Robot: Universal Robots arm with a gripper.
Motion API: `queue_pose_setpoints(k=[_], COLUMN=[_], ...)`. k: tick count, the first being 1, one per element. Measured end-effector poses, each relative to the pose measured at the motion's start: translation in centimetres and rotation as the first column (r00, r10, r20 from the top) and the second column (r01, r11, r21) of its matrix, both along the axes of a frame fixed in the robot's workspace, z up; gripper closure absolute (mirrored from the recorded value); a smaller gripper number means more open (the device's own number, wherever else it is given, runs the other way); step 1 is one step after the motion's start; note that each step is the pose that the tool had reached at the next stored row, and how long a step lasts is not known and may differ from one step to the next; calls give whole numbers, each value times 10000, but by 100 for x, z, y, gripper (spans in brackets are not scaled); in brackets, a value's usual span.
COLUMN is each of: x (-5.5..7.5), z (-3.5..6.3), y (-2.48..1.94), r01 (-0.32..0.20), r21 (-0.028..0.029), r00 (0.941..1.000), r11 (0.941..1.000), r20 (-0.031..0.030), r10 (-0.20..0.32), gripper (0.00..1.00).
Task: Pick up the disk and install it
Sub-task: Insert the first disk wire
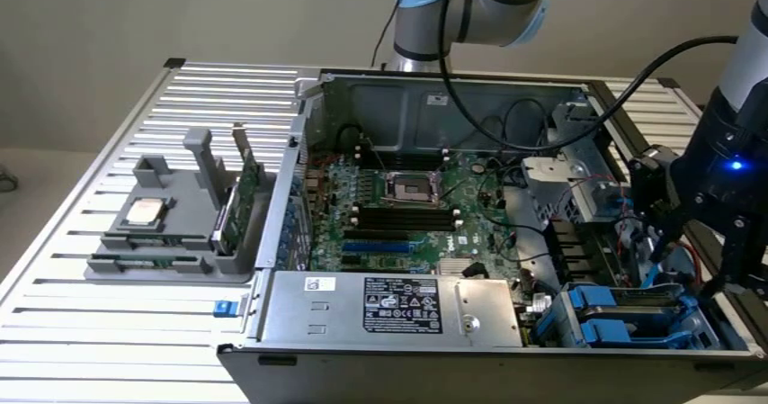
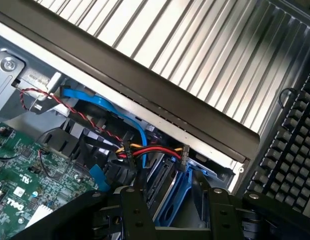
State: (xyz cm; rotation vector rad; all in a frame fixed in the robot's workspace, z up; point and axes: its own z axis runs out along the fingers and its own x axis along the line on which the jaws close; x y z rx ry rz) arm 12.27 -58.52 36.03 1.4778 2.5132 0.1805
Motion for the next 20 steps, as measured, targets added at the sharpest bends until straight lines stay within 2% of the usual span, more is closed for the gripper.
queue_pose_setpoints(k=[2,8,15,18,20], x=[1,13,14,15,16], z=[20,20,-66,-119,-139], y=[-5,-31,-138,-164,-165], r01=[80,339,613,732,894], r21=[20,22,42,88,158], r00=[10000,9994,9981,9973,9960], r11=[10000,9994,9981,9973,9959], r20=[0,0,-1,-4,-10], r10=[-80,-339,-613,-732,-894], gripper=[51,51,51,51,51])
